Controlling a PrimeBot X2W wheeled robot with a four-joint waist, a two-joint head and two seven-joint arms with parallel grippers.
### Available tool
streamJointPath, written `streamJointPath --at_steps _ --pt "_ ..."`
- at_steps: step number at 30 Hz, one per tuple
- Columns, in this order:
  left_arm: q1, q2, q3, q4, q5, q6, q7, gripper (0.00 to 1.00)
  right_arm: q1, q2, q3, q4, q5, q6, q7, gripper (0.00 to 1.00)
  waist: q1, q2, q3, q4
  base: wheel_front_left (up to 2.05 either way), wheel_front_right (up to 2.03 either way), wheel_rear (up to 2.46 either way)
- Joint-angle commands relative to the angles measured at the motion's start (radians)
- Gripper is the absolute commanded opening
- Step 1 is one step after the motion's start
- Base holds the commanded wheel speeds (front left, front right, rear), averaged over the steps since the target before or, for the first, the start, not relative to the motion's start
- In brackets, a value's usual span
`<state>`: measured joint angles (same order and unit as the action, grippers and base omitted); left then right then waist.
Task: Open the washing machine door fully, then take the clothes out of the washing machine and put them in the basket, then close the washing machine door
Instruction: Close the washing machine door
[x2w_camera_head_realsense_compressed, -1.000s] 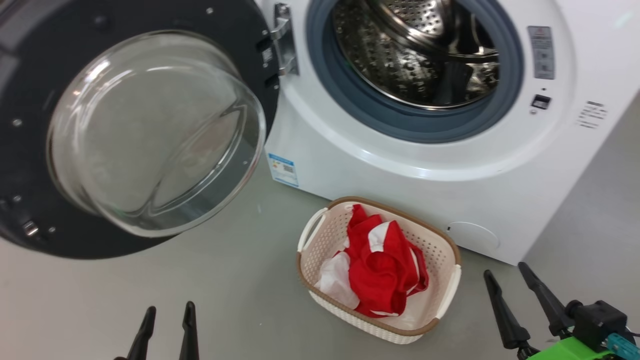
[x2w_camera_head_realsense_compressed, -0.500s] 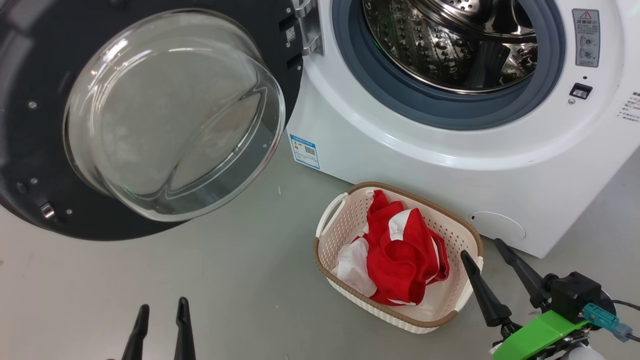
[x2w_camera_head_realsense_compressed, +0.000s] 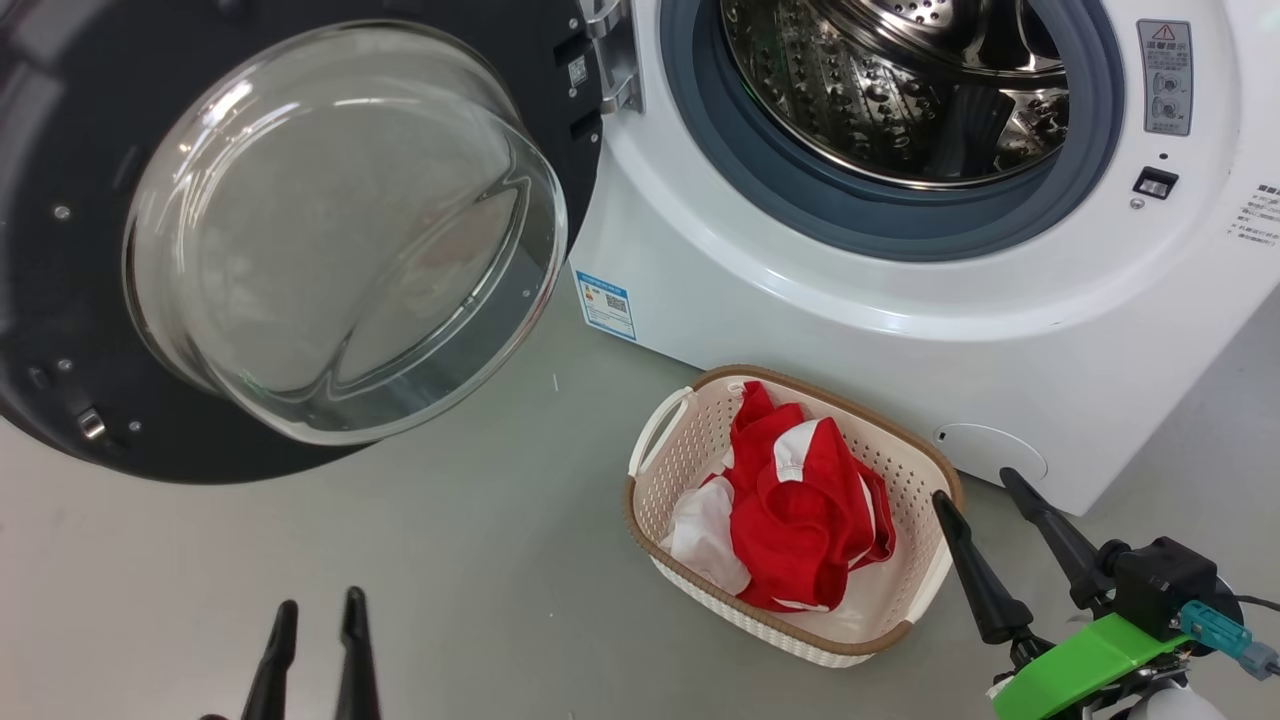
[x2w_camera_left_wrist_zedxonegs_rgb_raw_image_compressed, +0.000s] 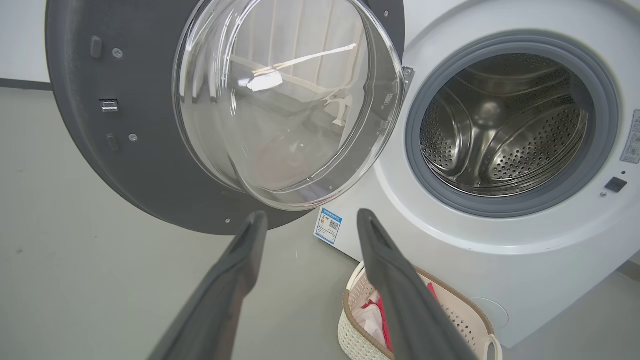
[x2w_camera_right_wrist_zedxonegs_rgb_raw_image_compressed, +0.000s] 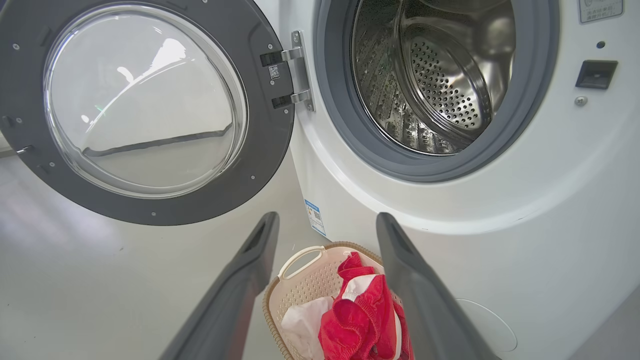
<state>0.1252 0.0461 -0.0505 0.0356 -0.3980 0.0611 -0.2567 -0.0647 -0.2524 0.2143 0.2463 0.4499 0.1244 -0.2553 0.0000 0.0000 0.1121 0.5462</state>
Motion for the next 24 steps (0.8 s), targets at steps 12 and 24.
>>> streamJointPath --at_steps 12,24 --pt "-0.161 0.004 0.213 -0.209 0.022 -0.069 -0.005 0.0 0.008 0.003 0.002 -0.031 -0.001 0.006 -0.006 1.0 0.0 0.0 0.006 0.0 0.0 0.0 0.0" --pt "-0.556 0.137 0.488 -0.189 0.079 -0.187 -0.005 0.0 0.027 0.014 -0.016 -0.044 -0.009 0.006 -0.006 1.0 0.0 0.0 0.02 -0.006 0.0 0.0 0.0"
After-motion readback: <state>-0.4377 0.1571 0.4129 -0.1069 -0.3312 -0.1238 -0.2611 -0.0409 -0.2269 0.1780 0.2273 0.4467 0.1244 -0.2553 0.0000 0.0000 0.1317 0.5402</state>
